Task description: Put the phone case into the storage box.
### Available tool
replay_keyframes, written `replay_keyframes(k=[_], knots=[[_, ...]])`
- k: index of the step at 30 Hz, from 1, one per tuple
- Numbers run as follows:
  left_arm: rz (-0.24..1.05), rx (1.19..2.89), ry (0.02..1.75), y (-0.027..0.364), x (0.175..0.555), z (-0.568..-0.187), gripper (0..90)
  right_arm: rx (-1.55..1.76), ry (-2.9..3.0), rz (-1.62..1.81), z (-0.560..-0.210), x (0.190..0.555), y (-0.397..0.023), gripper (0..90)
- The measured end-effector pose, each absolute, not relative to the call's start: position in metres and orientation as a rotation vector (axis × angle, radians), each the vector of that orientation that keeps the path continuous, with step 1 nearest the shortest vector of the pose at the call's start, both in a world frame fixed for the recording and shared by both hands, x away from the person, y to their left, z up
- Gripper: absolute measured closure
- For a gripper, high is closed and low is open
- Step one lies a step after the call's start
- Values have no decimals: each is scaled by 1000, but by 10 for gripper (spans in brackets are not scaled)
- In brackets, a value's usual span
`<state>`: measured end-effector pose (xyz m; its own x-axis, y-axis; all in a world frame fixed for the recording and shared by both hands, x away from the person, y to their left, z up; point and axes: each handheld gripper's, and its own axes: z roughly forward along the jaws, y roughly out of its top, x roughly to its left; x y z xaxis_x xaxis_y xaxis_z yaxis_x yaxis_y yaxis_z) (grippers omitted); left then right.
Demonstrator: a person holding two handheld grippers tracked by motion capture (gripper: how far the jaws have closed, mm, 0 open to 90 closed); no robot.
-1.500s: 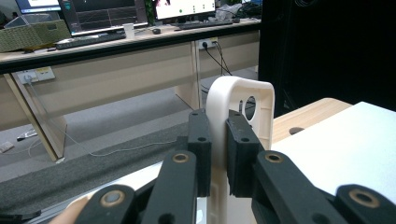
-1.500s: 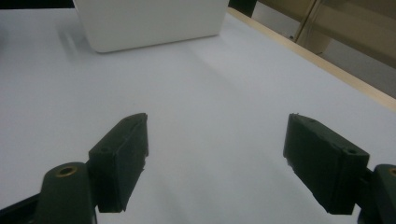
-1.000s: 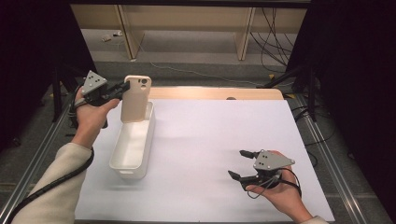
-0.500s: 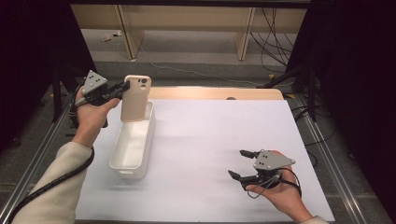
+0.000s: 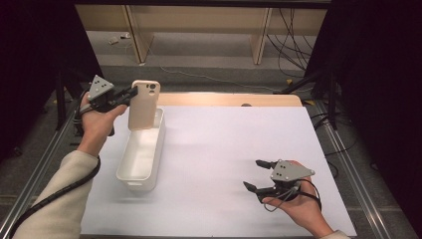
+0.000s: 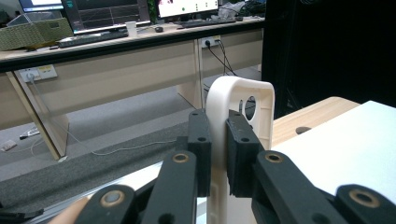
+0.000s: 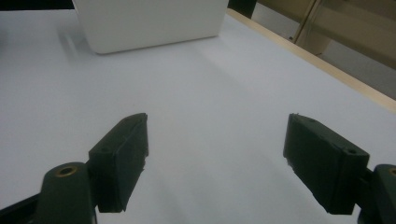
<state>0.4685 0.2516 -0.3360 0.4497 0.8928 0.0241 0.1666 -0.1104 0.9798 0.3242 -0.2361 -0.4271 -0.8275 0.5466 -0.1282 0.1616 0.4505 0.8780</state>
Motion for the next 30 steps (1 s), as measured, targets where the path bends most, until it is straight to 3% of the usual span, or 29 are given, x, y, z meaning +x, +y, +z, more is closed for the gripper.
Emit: replay_keyframes(k=[30], knots=[[805,1583,958,252,475,-341,818,599,2311,1341,-428,325,-236,235]])
